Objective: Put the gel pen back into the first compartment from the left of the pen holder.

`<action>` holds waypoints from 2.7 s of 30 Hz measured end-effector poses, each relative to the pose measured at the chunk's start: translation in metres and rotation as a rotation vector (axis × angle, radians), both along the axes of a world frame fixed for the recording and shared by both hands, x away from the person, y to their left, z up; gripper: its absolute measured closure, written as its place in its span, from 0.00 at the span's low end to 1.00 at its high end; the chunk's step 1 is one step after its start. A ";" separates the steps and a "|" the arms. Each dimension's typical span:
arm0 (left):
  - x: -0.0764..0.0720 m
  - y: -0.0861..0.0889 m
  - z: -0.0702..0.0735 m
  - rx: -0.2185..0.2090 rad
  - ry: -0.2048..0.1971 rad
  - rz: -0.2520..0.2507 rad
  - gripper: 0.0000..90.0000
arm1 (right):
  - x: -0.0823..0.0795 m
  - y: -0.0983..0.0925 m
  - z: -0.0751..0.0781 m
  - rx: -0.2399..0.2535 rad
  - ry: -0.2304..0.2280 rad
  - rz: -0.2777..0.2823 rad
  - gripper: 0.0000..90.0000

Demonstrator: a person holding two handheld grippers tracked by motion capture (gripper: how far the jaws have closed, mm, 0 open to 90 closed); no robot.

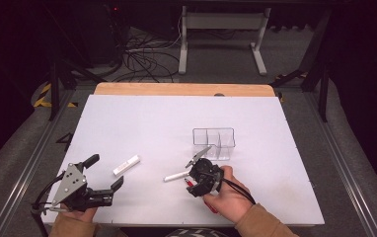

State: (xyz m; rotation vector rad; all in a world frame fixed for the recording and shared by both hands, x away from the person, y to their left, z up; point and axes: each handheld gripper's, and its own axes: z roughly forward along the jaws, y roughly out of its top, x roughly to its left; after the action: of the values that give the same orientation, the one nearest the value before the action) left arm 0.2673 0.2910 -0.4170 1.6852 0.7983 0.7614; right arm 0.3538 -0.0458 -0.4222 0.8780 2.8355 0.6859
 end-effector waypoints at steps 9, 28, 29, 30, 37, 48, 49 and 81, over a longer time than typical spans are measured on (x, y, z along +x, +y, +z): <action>0.000 0.000 0.000 0.004 -0.001 0.000 0.02 | 0.002 0.005 -0.003 -0.039 0.018 -0.019 0.74; 0.000 0.000 0.000 0.005 -0.002 0.001 0.02 | 0.002 0.013 -0.015 -0.096 0.003 -0.046 0.85; 0.000 0.000 0.000 0.005 -0.002 0.001 0.02 | 0.001 0.014 -0.016 -0.098 0.003 -0.050 0.85; 0.000 0.000 0.000 0.005 -0.003 0.001 0.02 | 0.001 0.014 -0.016 -0.098 0.003 -0.050 0.85; 0.000 0.000 0.000 0.001 -0.002 0.002 0.02 | -0.001 0.017 -0.019 -0.124 -0.007 -0.060 0.88; 0.000 -0.001 0.000 0.008 -0.002 0.000 0.03 | -0.002 0.020 -0.020 -0.132 -0.013 -0.077 0.88; 0.000 -0.001 0.000 0.008 -0.003 -0.001 0.03 | -0.002 0.019 -0.020 -0.133 -0.008 -0.077 0.88; 0.000 0.000 0.000 0.001 -0.007 0.004 0.03 | -0.006 -0.005 0.010 0.011 -0.088 -0.056 0.90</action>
State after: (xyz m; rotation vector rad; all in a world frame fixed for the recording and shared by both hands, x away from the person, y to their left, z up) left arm 0.2673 0.2907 -0.4172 1.6814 0.7975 0.7701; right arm 0.3476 -0.0506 -0.4119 0.9017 2.7219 0.7155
